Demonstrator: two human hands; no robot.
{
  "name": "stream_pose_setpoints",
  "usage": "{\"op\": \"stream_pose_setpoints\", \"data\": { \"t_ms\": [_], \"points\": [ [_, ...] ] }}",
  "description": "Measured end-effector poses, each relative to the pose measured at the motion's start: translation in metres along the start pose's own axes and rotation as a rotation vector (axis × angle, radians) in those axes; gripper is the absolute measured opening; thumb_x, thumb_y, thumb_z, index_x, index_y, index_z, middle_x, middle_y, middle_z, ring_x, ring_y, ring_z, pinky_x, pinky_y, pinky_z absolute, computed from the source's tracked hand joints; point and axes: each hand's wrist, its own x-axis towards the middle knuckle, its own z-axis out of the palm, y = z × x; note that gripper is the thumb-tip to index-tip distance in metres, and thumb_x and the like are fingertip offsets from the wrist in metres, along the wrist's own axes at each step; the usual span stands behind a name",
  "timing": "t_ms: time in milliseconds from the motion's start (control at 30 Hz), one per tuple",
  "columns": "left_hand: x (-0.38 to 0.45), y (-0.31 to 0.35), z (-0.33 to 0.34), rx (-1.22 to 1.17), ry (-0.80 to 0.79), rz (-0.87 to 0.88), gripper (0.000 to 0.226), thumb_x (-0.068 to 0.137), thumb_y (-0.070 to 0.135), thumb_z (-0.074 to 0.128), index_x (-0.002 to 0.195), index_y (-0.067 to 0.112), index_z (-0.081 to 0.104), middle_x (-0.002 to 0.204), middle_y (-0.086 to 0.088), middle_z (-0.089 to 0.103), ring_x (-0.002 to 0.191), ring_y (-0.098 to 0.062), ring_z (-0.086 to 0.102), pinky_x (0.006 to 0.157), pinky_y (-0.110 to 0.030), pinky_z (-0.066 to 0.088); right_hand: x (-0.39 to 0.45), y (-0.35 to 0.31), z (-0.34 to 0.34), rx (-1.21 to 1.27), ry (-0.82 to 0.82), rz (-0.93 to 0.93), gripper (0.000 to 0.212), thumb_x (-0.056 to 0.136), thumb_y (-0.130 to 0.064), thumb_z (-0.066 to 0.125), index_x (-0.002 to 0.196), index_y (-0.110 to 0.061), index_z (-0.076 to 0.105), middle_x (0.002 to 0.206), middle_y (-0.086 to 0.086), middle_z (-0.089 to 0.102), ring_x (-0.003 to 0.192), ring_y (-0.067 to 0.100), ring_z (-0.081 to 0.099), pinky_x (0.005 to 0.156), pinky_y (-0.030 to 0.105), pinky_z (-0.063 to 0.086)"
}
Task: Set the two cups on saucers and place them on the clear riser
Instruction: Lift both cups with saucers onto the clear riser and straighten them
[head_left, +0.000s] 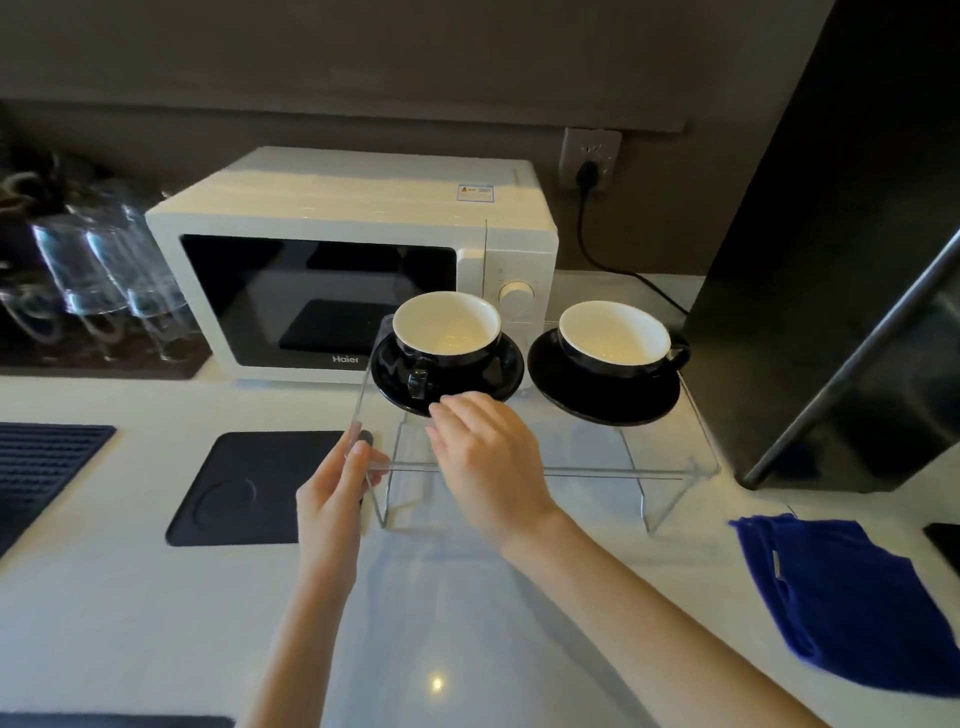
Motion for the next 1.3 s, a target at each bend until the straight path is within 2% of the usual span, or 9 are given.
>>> {"op": "stream_pose_setpoints", "data": {
  "t_ms": [100, 200, 333, 500, 667, 800, 1033, 1167, 1300],
  "points": [
    [0.005, -0.007, 0.0, 0.003, 0.019, -0.005, 0.026, 0.09, 0.016, 0.051, 0.076, 0.009, 0.07, 0.126, 0.014, 0.055, 0.1, -0.002, 0.058, 0.07, -0.012, 0.05, 0.01, 0.003, 0.008, -0.01, -0.021, 0.102, 0.016, 0.072, -0.016, 0.074, 0.065, -0.004, 0.066, 0.062, 0.008, 0.065, 0.064, 0.026, 0.062, 0.051, 0.029, 0.052],
    [0.008, -0.012, -0.002, 0.013, 0.018, -0.004, 0.031, 0.09, 0.017, 0.05, 0.105, -0.005, 0.065, 0.115, 0.022, 0.064, 0.087, 0.003, 0.061, 0.068, -0.01, 0.049, 0.01, 0.006, 0.01, 0.002, -0.028, 0.099, 0.02, 0.073, -0.022, 0.067, 0.06, -0.007, 0.065, 0.056, 0.005, 0.064, 0.06, 0.024, 0.061, 0.046, 0.024, 0.046],
    [0.008, -0.014, -0.003, 0.056, -0.011, -0.002, 0.036, 0.091, 0.018, 0.049, 0.112, -0.008, 0.06, 0.092, 0.036, 0.067, 0.081, 0.013, 0.061, 0.073, -0.009, 0.05, 0.009, 0.022, 0.01, 0.04, -0.079, 0.029, 0.019, 0.075, -0.017, 0.061, 0.063, -0.003, 0.067, 0.057, 0.007, 0.066, 0.061, 0.026, 0.06, 0.04, 0.029, 0.05],
    [0.007, -0.012, -0.002, 0.047, 0.008, -0.013, 0.03, 0.091, 0.019, 0.049, 0.094, -0.004, 0.068, 0.12, 0.019, 0.061, 0.084, 0.011, 0.062, 0.073, -0.013, 0.051, 0.01, 0.042, -0.001, 0.173, -0.143, -0.063, 0.015, 0.072, -0.011, 0.065, 0.075, 0.001, 0.073, 0.067, 0.011, 0.072, 0.069, 0.029, 0.064, 0.049, 0.036, 0.055],
    [0.004, -0.009, -0.003, 0.066, 0.021, -0.021, 0.029, 0.09, 0.021, 0.049, 0.071, 0.011, 0.068, 0.14, 0.005, 0.048, 0.109, -0.024, 0.059, 0.08, -0.023, 0.045, 0.014, 0.065, -0.015, 0.167, -0.181, -0.011, 0.021, 0.074, -0.023, 0.064, 0.088, -0.013, 0.076, 0.081, -0.001, 0.076, 0.086, 0.016, 0.062, 0.067, 0.029, 0.052],
    [0.004, -0.008, -0.004, 0.068, 0.013, -0.032, 0.029, 0.09, 0.022, 0.05, 0.07, 0.01, 0.068, 0.142, 0.002, 0.048, 0.115, -0.028, 0.057, 0.081, -0.024, 0.045, 0.014, 0.073, -0.021, 0.03, -0.171, -0.05, 0.019, 0.074, -0.021, 0.064, 0.085, -0.012, 0.077, 0.083, 0.0, 0.077, 0.085, 0.023, 0.067, 0.077, 0.03, 0.043],
    [0.004, -0.009, -0.004, 0.057, 0.005, -0.037, 0.03, 0.09, 0.022, 0.05, 0.07, 0.009, 0.067, 0.142, 0.001, 0.048, 0.116, -0.028, 0.056, 0.086, -0.028, 0.045, 0.013, 0.071, -0.03, -0.067, -0.167, 0.034, 0.018, 0.076, -0.01, 0.062, 0.085, -0.001, 0.075, 0.086, 0.01, 0.076, 0.087, 0.028, 0.067, 0.073, 0.036, 0.052],
    [0.005, -0.009, -0.003, 0.03, 0.016, -0.047, 0.029, 0.09, 0.021, 0.05, 0.069, 0.01, 0.068, 0.141, 0.002, 0.049, 0.12, -0.027, 0.054, 0.084, -0.024, 0.044, -0.001, 0.032, -0.033, 0.039, 0.048, 0.17, 0.024, 0.08, -0.016, 0.059, 0.061, -0.004, 0.066, 0.057, 0.006, 0.065, 0.06, 0.024, 0.059, 0.047, 0.03, 0.048],
    [0.005, -0.01, -0.003, 0.004, 0.003, -0.044, 0.023, 0.09, 0.02, 0.051, 0.098, 0.009, 0.07, 0.113, 0.011, 0.069, 0.094, -0.014, 0.059, 0.078, -0.019, 0.048, -0.001, -0.004, -0.012, 0.079, 0.046, 0.041, 0.018, 0.081, -0.014, 0.056, 0.068, -0.008, 0.066, 0.063, 0.003, 0.066, 0.065, 0.022, 0.06, 0.047, 0.031, 0.048]
  ]
}}
